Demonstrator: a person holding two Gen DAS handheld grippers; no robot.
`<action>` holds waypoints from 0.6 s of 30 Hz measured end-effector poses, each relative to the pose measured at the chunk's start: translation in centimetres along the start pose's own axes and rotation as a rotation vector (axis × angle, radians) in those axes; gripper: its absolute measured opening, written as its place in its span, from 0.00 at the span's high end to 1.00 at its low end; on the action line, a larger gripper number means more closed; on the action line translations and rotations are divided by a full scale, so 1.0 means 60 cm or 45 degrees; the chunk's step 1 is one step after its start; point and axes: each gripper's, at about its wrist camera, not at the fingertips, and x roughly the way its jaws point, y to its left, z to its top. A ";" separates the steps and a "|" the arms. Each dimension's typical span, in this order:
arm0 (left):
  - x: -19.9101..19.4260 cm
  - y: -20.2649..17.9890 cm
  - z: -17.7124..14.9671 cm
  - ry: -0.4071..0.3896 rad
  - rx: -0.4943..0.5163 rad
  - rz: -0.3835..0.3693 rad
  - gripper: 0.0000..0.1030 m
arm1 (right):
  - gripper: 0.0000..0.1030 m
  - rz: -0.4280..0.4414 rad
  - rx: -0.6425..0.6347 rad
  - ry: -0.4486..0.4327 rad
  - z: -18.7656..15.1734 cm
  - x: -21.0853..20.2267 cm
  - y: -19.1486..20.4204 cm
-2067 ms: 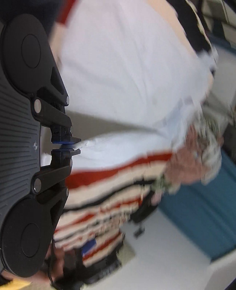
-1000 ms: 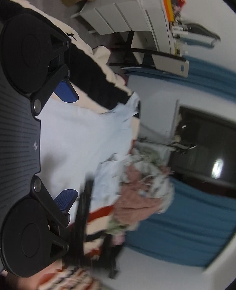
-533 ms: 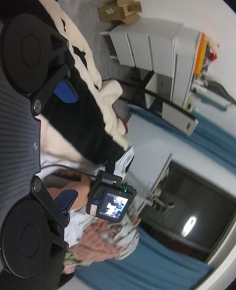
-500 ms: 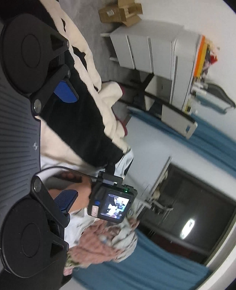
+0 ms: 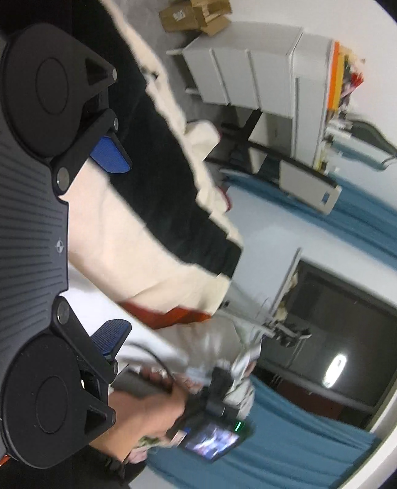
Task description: Fold clothes
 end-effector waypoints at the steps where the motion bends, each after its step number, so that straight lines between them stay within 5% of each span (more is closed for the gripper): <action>1: 0.003 -0.006 -0.005 0.017 0.017 -0.011 0.00 | 0.87 -0.049 0.058 -0.009 0.000 -0.005 -0.044; 5: 0.023 -0.033 -0.027 0.106 0.161 -0.114 0.00 | 0.85 -0.229 0.203 0.108 -0.041 0.006 -0.199; 7: 0.035 -0.038 -0.036 0.143 0.170 -0.126 0.00 | 0.82 -0.224 0.232 0.241 -0.068 0.026 -0.245; 10: 0.048 -0.048 -0.041 0.149 0.187 -0.117 0.00 | 0.39 -0.133 0.284 0.325 -0.083 0.032 -0.267; 11: 0.049 -0.053 -0.043 0.142 0.200 -0.111 0.00 | 0.17 -0.095 0.281 0.322 -0.082 0.029 -0.263; 12: 0.050 -0.059 -0.045 0.139 0.211 -0.110 0.00 | 0.10 -0.070 0.261 0.308 -0.077 0.022 -0.257; 18: 0.044 -0.078 -0.044 0.116 0.255 -0.142 0.00 | 0.10 0.002 0.171 0.263 -0.028 -0.062 -0.218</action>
